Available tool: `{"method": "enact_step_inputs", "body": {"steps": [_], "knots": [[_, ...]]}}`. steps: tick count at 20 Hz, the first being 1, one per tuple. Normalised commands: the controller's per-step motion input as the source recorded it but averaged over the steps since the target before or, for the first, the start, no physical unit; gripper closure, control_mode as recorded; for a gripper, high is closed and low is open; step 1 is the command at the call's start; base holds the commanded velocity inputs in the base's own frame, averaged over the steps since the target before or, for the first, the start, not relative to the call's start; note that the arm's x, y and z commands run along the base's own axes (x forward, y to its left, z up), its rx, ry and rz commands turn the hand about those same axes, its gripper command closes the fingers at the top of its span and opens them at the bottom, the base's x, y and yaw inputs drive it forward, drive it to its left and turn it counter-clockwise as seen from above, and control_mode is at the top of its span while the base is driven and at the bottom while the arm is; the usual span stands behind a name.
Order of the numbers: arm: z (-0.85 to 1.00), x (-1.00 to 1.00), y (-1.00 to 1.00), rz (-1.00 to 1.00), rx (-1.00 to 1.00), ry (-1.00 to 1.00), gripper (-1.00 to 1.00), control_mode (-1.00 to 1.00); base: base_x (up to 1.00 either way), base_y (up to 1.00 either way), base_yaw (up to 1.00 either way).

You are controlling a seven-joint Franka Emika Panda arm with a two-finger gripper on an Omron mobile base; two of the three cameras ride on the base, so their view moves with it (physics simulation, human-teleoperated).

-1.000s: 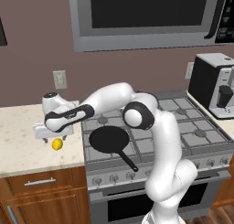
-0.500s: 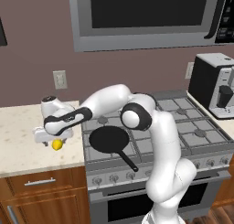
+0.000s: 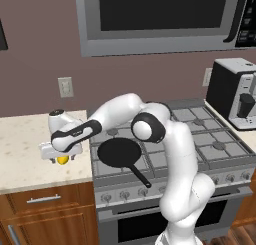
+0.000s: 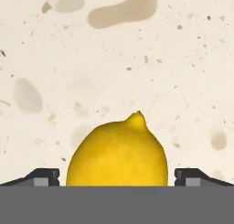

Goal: Put the squash and lemon in the pan. Then turn on the front left burner and set the heat to medium.

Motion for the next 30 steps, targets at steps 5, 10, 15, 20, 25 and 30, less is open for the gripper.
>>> {"method": "enact_step_inputs", "body": {"steps": [5, 10, 15, 20, 25, 30], "knots": [[0.0, 0.0, 0.0, 0.0, 0.0, 0.0, 1.0, -1.0, 0.0, 0.0, 0.0], [0.0, 0.0, 0.0, 0.0, 0.0, 0.0, 1.0, -1.0, 0.0, 0.0, 0.0], [0.05, -0.17, -0.14, 0.0, 0.02, 0.0, 1.0, -1.0, 0.0, 0.0, 0.0], [0.29, -0.97, -0.55, 0.0, 0.06, -0.01, 1.0, -1.0, 0.0, 0.0, 0.0], [0.43, -0.67, -0.85, 0.01, 0.0, 0.0, 1.0, -1.0, 0.0, 0.0, 0.0], [0.52, -0.1, -0.98, 0.0, 0.0, 0.0, 1.0, -1.0, 0.0, 0.0, 0.0]]}}
